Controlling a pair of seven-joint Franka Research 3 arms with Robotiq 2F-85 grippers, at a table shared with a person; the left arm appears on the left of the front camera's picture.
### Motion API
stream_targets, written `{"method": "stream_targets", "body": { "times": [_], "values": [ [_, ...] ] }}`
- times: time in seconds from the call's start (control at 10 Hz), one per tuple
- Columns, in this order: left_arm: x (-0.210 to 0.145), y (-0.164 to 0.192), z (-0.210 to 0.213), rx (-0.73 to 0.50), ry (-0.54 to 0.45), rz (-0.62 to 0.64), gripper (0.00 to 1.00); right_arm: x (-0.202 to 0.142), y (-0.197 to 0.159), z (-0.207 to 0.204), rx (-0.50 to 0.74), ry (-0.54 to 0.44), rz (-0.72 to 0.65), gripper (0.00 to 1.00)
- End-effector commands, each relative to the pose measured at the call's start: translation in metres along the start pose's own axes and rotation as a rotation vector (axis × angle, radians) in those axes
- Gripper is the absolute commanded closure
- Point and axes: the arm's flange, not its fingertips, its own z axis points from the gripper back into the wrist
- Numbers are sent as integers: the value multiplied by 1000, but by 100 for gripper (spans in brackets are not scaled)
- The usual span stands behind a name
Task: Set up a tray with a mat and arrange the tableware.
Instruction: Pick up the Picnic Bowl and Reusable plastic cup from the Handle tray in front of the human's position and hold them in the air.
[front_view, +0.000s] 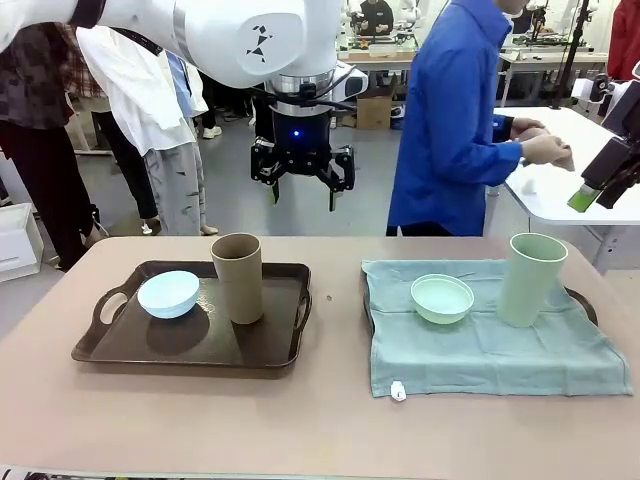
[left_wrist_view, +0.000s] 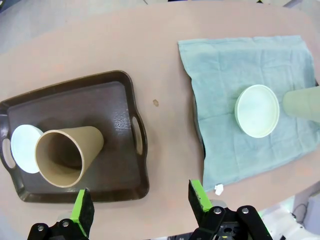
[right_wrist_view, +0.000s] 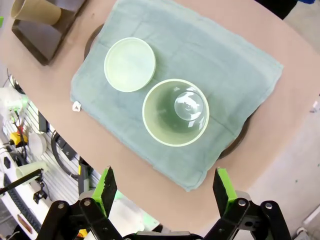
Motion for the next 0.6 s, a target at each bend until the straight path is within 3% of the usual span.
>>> {"method": "stream_targets", "body": {
  "times": [0.0, 0.3, 0.4, 0.5],
  "values": [
    [-1, 2, 1, -3, -7, 8, 0, 0, 0, -1, -15, -1, 11, 0],
    [0, 0, 0, 0, 0, 0, 0, 0, 0, 0, 0, 0, 0, 0],
    [2, 3, 17, -97, -10, -19, 0, 0, 1, 1, -56, 11, -80, 0],
    [-4, 28, 26, -284, 8, -27, 0, -3, -2, -6, -129, 70, -163, 0]
  ]
}}
